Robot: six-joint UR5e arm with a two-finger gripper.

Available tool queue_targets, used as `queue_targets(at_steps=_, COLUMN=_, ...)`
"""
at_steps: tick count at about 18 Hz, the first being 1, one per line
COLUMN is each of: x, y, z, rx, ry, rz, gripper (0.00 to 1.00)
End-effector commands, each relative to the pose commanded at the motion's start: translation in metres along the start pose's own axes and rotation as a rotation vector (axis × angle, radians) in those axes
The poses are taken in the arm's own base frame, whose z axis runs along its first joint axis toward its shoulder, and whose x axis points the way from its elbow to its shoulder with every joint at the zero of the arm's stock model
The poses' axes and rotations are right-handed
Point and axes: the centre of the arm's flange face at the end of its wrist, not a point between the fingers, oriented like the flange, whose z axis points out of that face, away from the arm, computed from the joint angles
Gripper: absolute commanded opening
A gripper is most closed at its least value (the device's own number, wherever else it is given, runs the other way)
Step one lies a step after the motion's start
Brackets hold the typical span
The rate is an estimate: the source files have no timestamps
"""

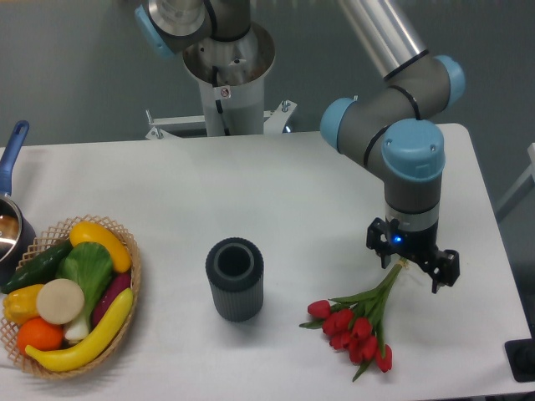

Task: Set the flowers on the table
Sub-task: 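Open the gripper to release the tulips and lift away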

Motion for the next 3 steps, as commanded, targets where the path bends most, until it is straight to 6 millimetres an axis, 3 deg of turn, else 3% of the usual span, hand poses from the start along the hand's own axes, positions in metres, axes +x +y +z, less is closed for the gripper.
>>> queue_targets(at_steps=3, x=-0.0048, y=0.0069, z=-0.0157, rx=0.053, ry=-0.009, rz=-0.018, gripper=1.0)
